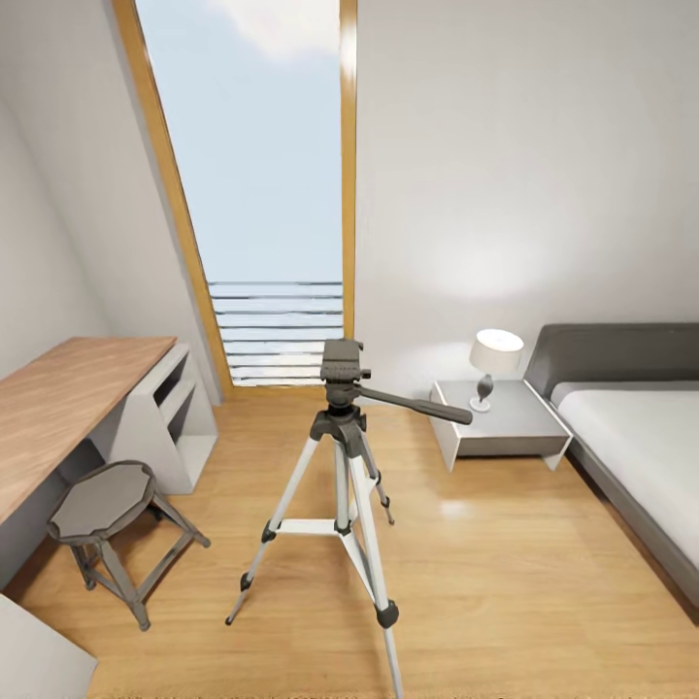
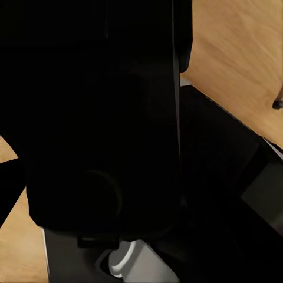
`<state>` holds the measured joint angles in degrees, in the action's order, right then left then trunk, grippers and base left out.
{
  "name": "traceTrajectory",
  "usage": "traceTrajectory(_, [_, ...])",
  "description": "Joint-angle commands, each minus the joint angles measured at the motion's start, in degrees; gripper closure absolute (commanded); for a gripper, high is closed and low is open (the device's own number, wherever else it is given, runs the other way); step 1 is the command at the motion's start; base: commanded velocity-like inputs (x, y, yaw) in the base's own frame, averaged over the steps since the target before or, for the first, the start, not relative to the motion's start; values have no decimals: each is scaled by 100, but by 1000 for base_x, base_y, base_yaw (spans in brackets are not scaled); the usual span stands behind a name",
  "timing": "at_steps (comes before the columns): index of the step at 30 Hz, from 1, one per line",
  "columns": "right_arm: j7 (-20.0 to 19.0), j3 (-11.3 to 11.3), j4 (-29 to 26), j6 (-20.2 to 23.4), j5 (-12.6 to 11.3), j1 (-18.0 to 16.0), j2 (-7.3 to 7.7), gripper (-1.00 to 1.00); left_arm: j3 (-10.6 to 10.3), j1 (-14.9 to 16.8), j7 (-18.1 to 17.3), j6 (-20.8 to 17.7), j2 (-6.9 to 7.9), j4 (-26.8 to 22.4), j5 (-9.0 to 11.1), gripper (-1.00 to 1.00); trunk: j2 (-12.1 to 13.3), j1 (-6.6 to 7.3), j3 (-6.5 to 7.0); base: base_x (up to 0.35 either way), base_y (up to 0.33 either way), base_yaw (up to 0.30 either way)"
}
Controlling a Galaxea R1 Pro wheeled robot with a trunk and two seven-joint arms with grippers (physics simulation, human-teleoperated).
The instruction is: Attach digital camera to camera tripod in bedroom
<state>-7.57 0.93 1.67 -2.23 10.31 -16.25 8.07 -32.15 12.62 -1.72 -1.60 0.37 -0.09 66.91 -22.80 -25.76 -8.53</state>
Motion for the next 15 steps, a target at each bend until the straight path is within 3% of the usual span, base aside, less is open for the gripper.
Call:
traceTrajectory(1, [-11,13,17,-23,41,-10,2,-100,-46,4,-23,-16,1,0,51,100,-12,-3,-21,0,0,0])
traceTrajectory(15, [-13,13,17,-23,40,-10,2,-100,-46,4,-27,-13,7,2,60,100,-12,-3,-150,0,0,0])
